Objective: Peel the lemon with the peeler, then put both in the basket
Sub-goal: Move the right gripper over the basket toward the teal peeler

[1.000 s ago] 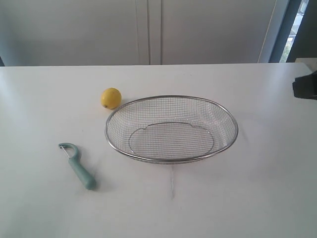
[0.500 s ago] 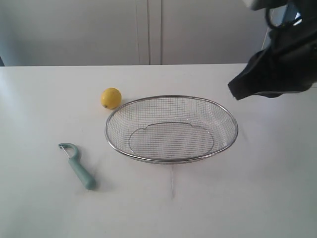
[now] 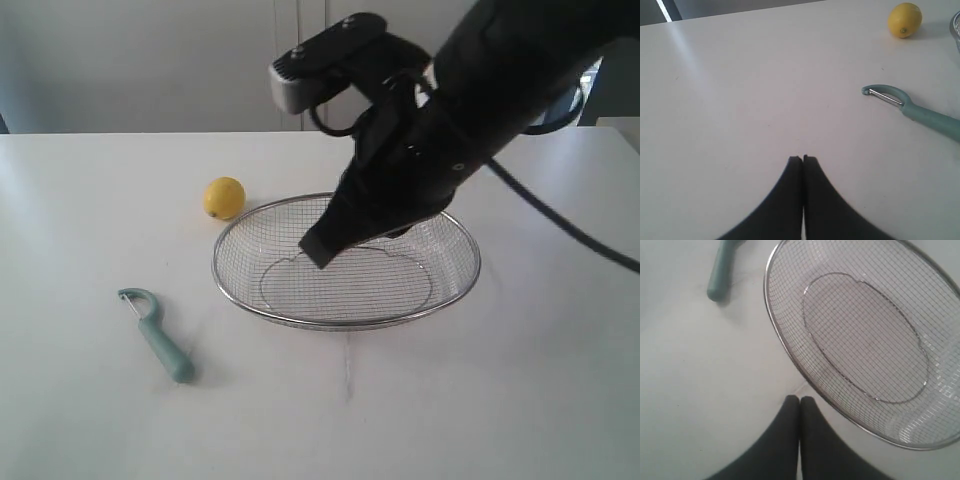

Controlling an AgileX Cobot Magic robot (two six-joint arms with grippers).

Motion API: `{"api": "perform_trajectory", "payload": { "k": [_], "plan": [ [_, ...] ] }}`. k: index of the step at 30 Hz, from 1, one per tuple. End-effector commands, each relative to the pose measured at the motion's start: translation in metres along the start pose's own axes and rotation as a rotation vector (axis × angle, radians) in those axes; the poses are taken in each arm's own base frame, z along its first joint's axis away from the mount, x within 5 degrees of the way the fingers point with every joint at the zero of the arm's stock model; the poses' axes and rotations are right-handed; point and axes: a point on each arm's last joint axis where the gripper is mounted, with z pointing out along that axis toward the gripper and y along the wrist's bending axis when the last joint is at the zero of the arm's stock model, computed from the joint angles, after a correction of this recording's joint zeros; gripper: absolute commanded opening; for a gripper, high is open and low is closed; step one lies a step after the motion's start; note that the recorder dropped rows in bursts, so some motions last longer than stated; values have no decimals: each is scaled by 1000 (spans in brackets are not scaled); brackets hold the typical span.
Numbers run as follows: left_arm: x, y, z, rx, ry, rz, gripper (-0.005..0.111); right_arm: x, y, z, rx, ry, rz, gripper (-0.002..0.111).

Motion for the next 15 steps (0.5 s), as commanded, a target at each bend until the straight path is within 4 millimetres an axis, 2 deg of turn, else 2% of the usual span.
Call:
{"api": "perform_trajectory", "payload": {
  "k": [1, 10, 15],
  "plan": [
    [0, -1, 0, 7, -5, -6, 0, -16, 17, 17, -26, 29, -56, 0],
    [0, -1, 0, 7, -5, -6, 0, -58, 72, 66, -110, 88, -197, 0],
    [0, -1, 0, 7, -5, -6, 0, -70, 88, 98, -129, 111, -229, 0]
  ]
}}
